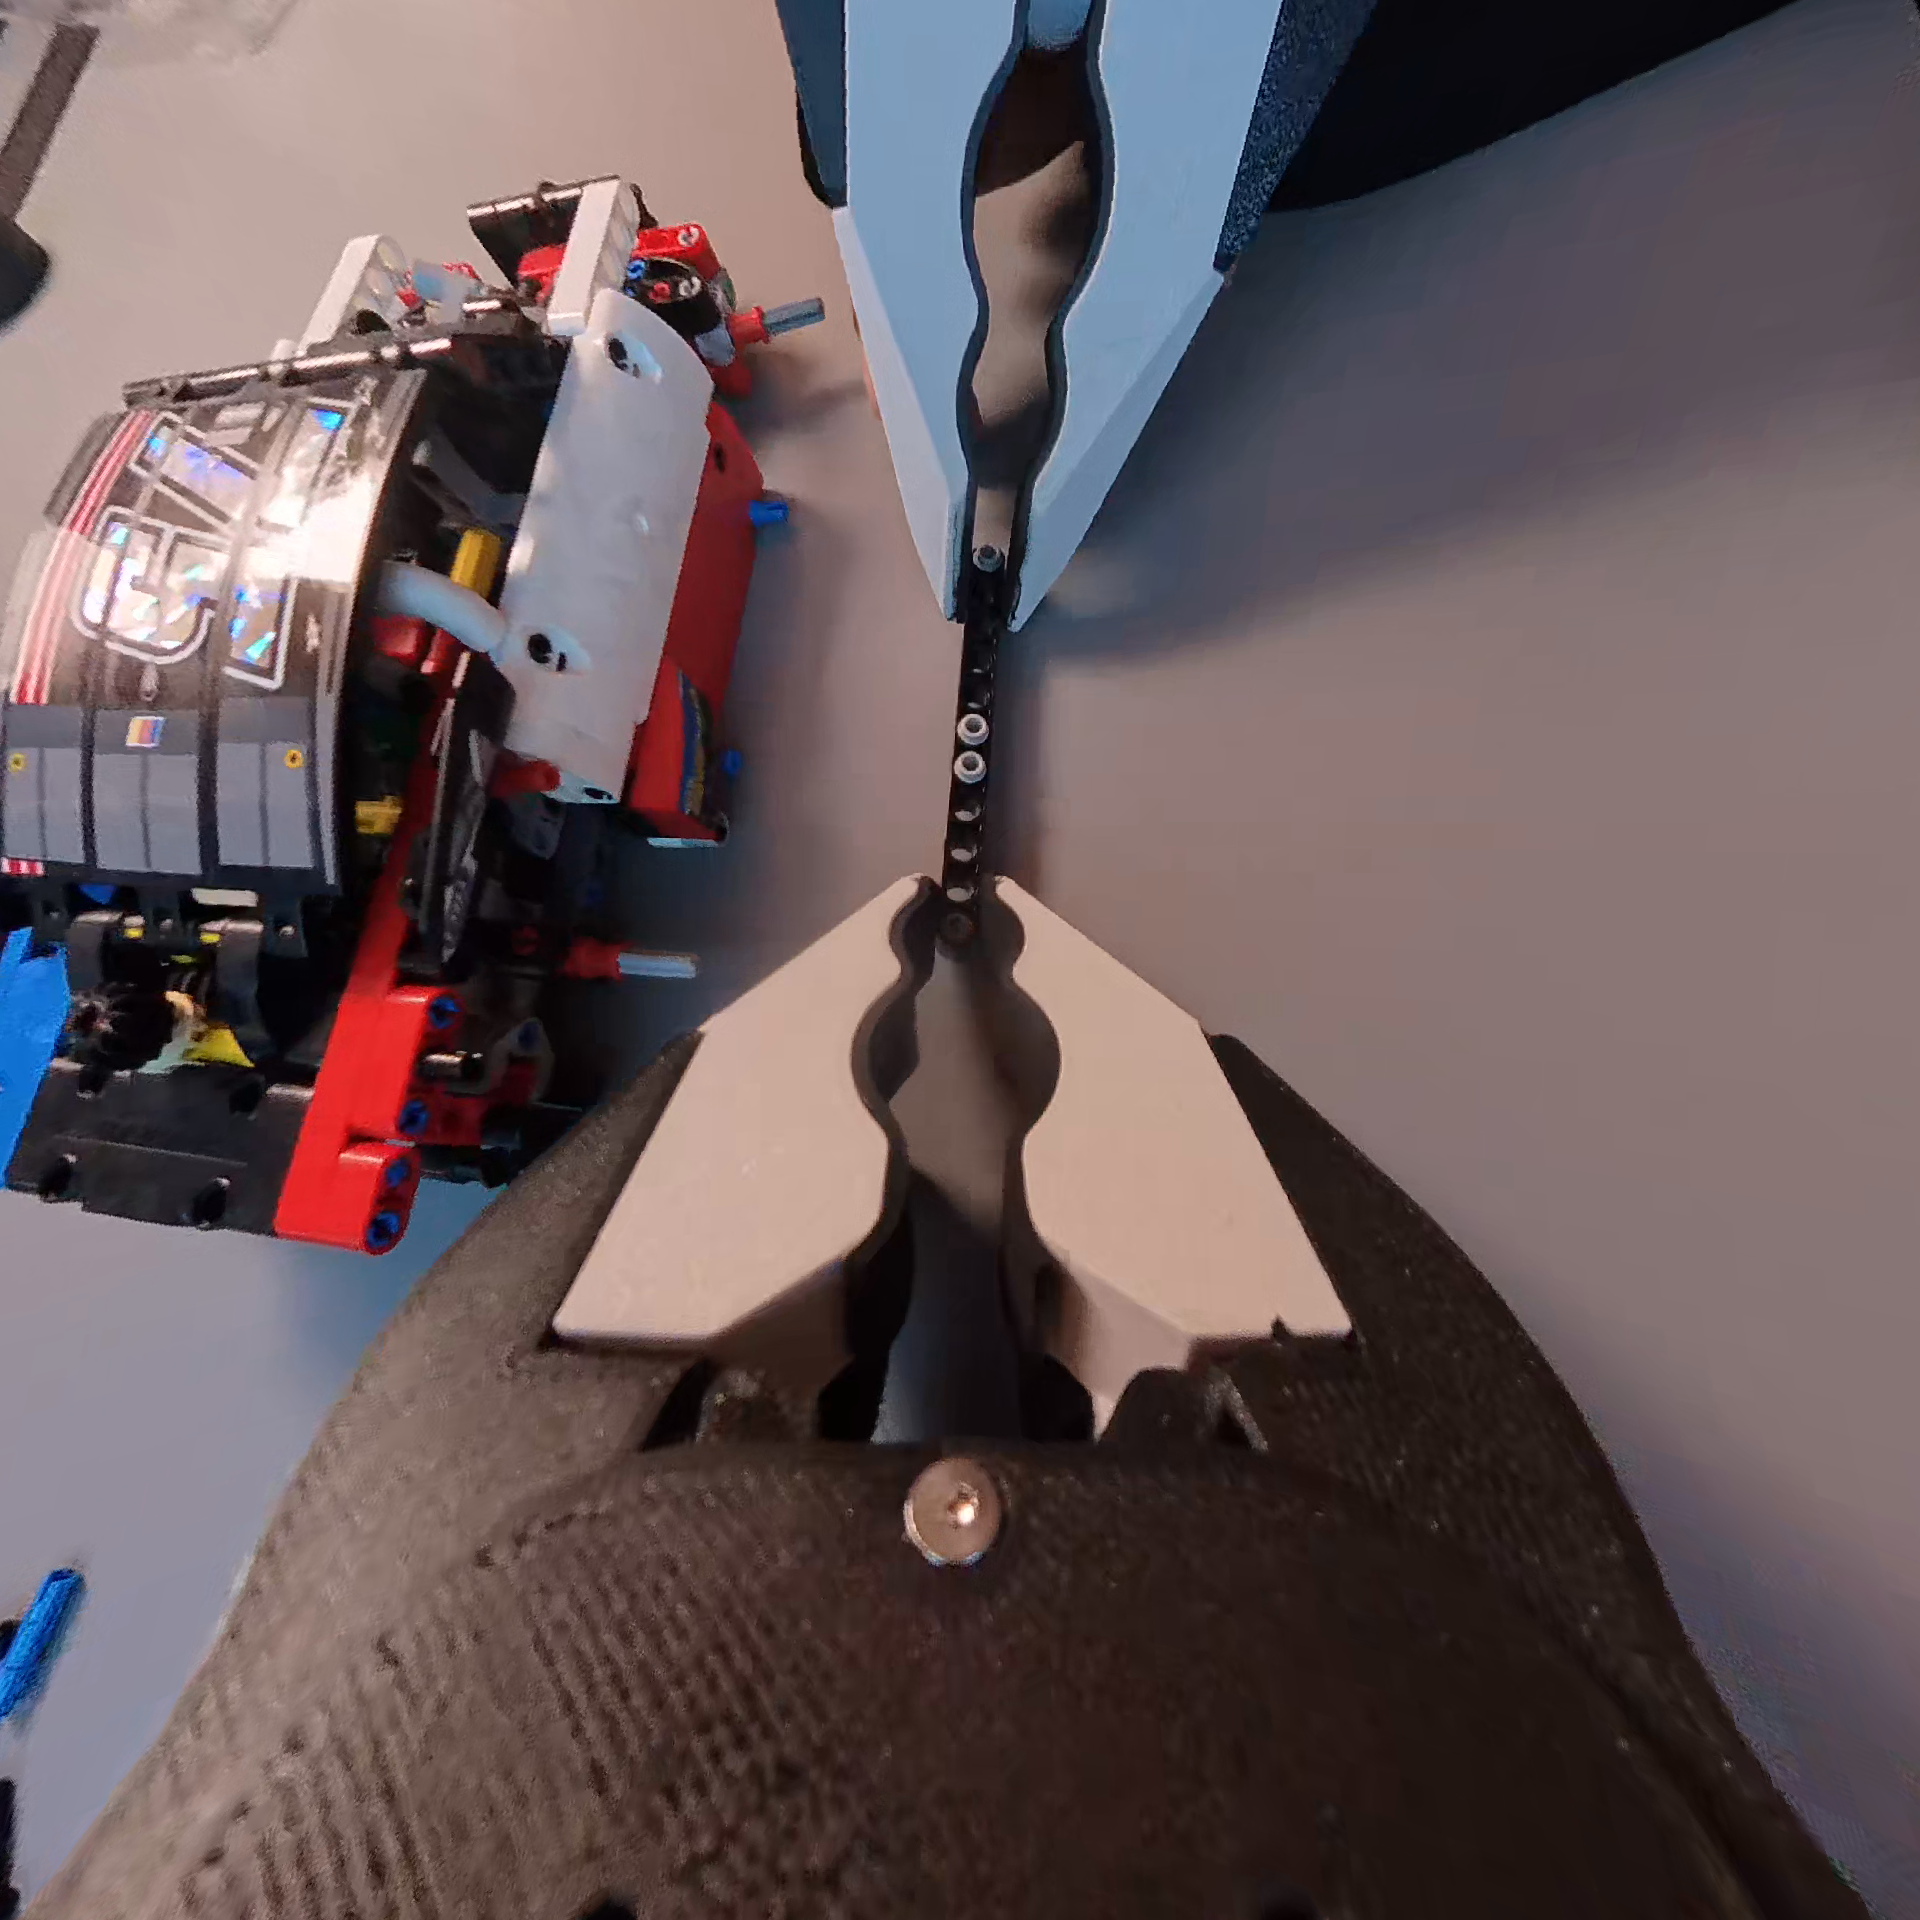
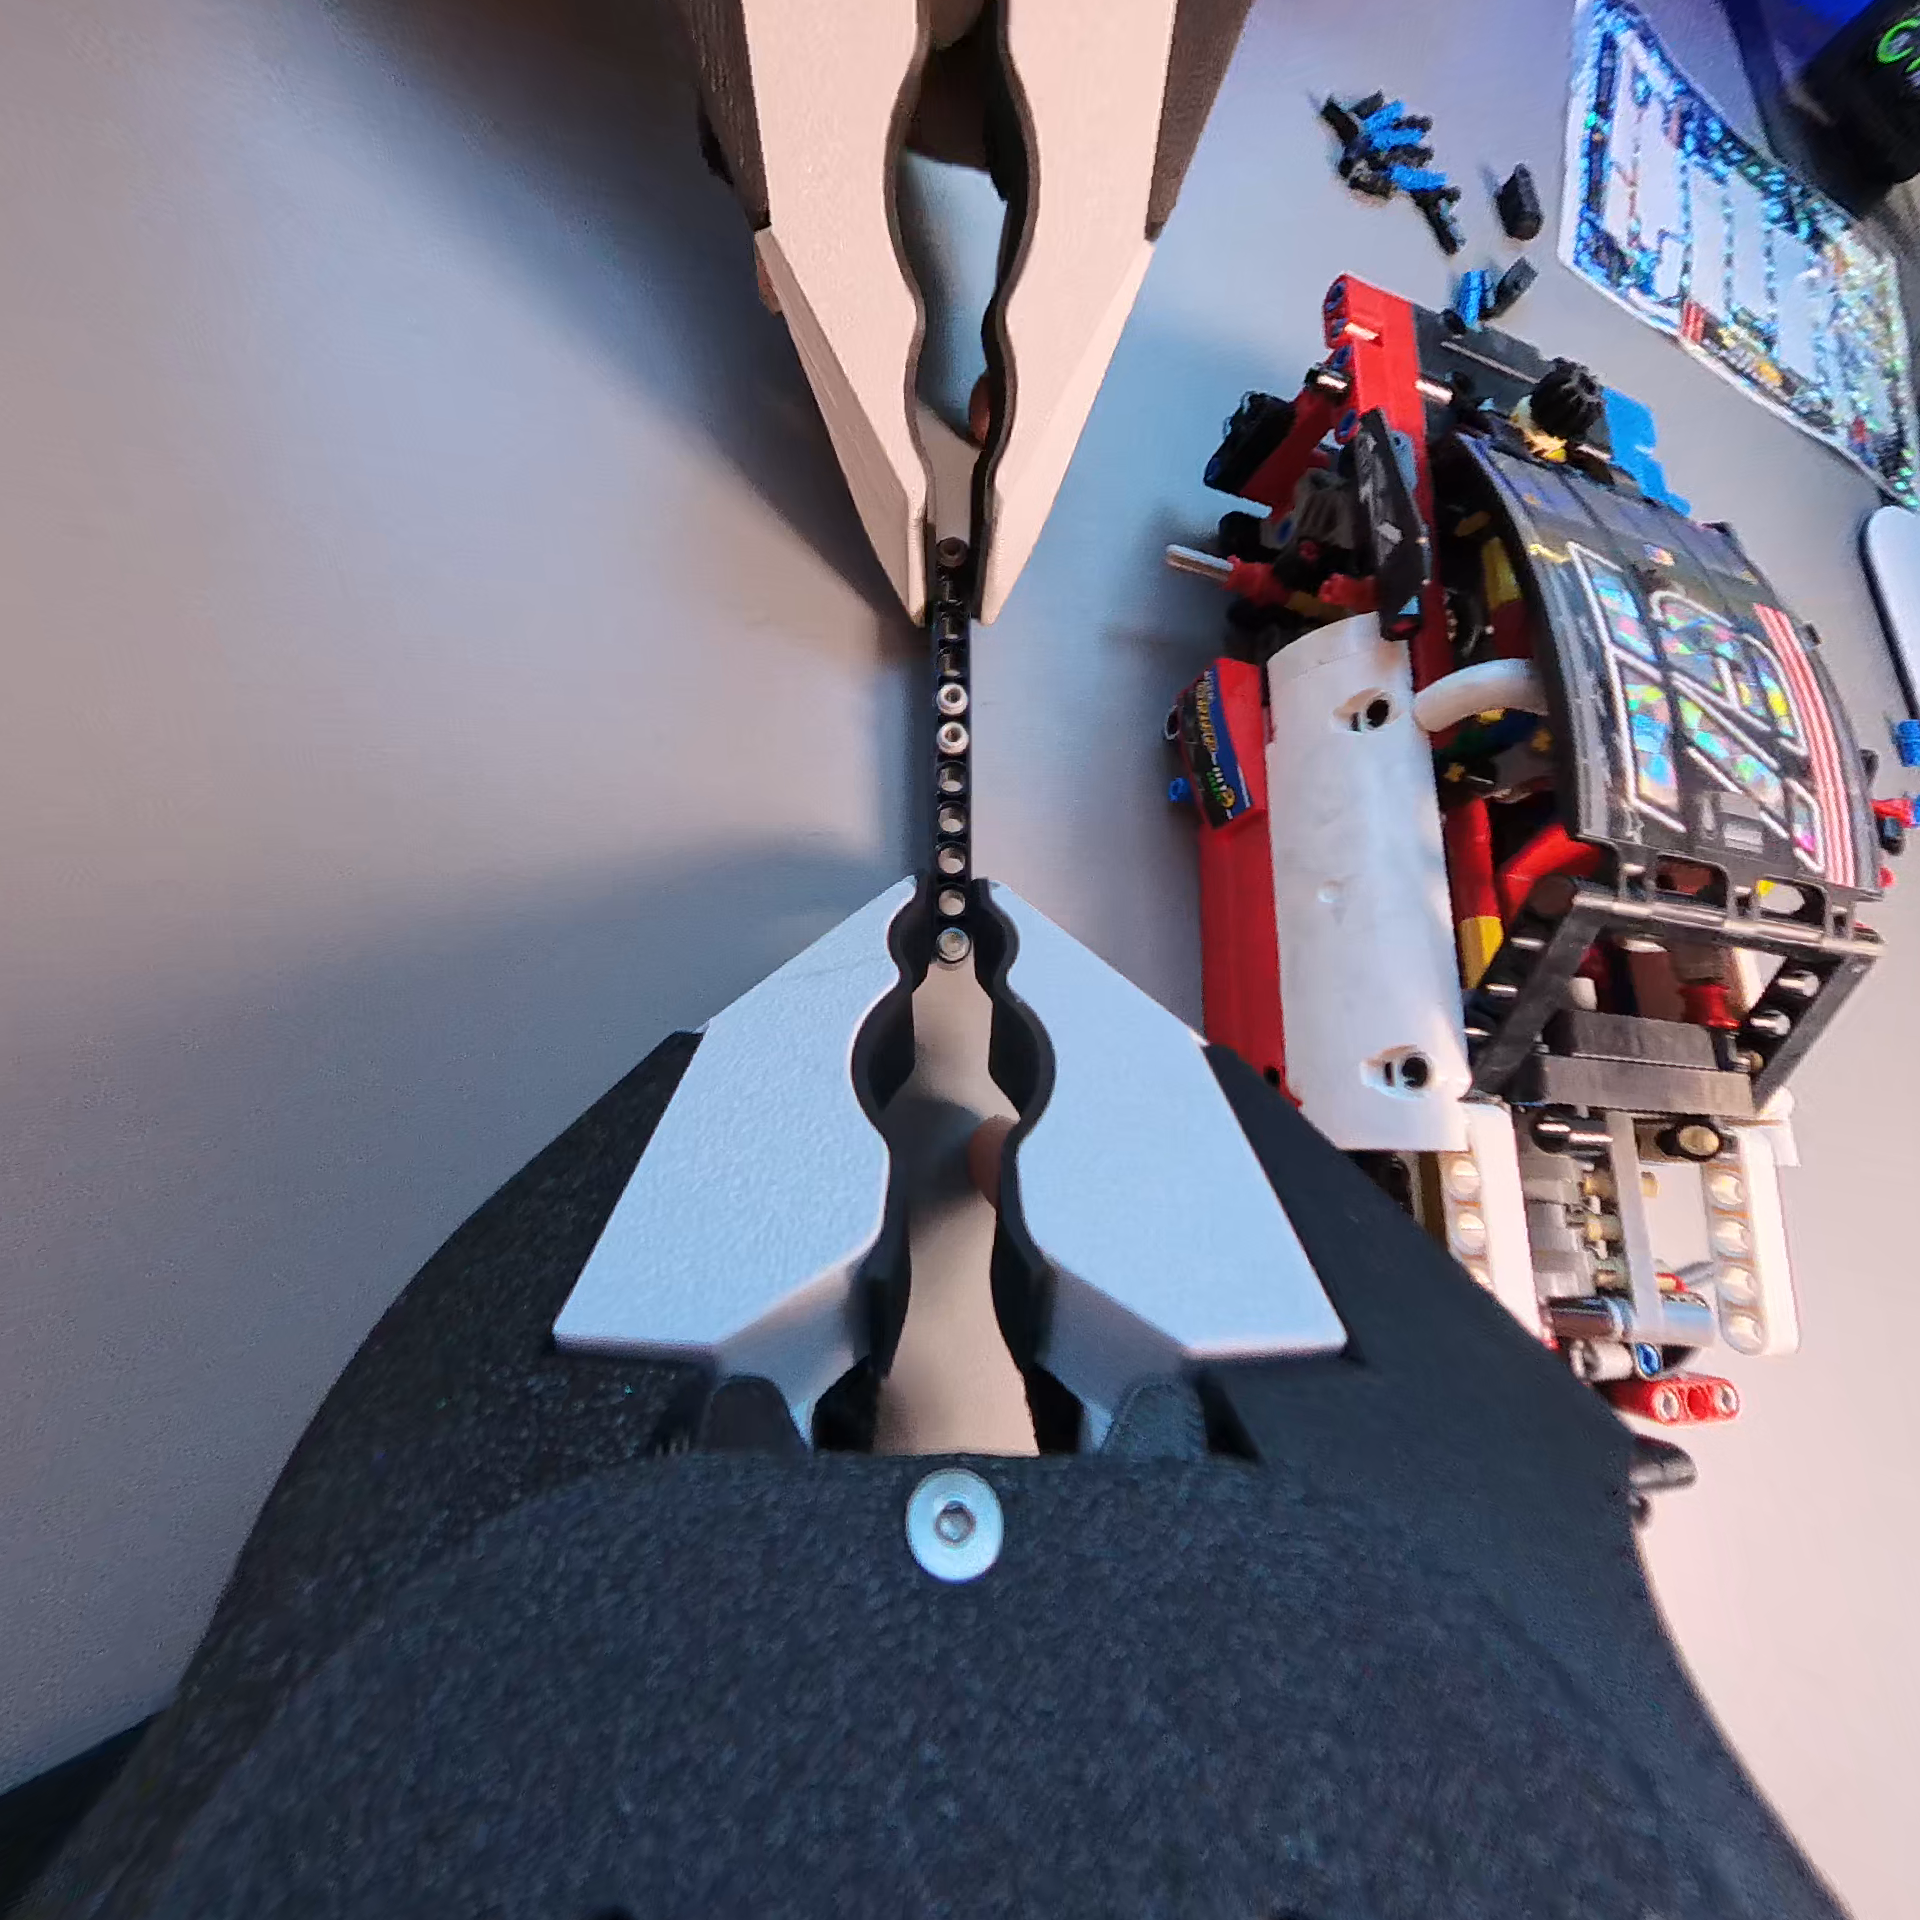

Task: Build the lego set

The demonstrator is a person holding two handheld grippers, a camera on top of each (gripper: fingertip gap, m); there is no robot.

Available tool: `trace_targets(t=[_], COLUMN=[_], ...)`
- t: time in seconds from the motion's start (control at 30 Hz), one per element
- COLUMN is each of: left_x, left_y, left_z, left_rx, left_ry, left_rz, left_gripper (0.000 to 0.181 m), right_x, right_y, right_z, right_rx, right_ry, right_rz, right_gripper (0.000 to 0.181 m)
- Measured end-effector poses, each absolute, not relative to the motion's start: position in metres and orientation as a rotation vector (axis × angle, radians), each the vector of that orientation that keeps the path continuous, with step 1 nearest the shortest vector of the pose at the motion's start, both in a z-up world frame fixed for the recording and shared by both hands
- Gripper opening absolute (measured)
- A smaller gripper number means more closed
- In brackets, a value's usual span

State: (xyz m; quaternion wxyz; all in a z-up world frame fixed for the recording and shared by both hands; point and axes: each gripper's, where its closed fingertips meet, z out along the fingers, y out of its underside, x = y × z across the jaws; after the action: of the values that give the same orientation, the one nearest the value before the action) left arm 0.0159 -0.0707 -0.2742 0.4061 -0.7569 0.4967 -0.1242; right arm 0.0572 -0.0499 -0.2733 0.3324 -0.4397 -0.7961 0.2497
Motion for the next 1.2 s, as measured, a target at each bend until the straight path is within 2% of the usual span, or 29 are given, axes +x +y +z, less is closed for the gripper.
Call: trace_targets(t=[0.03,0.33,1.2], left_x=[0.015,0.013,0.004], left_y=[-0.071,-0.080,-0.072], left_z=[-0.273,-0.263,-0.259], left_rx=[-1.898,-1.796,-1.783], left_ry=[1.250,1.246,1.202], left_rz=[-0.320,-0.387,-0.354], left_gripper=[0.005,0.005,0.005], right_x=[0.056,0.046,0.037], right_y=[-0.051,-0.058,-0.049], right_z=[-0.272,-0.267,-0.259], right_rx=[-1.147,-1.113,-1.067], right_ry=[-2.068,-2.028,-1.942], right_rz=[0.678,0.777,0.708], right_gripper=[0.005,0.006,0.007])
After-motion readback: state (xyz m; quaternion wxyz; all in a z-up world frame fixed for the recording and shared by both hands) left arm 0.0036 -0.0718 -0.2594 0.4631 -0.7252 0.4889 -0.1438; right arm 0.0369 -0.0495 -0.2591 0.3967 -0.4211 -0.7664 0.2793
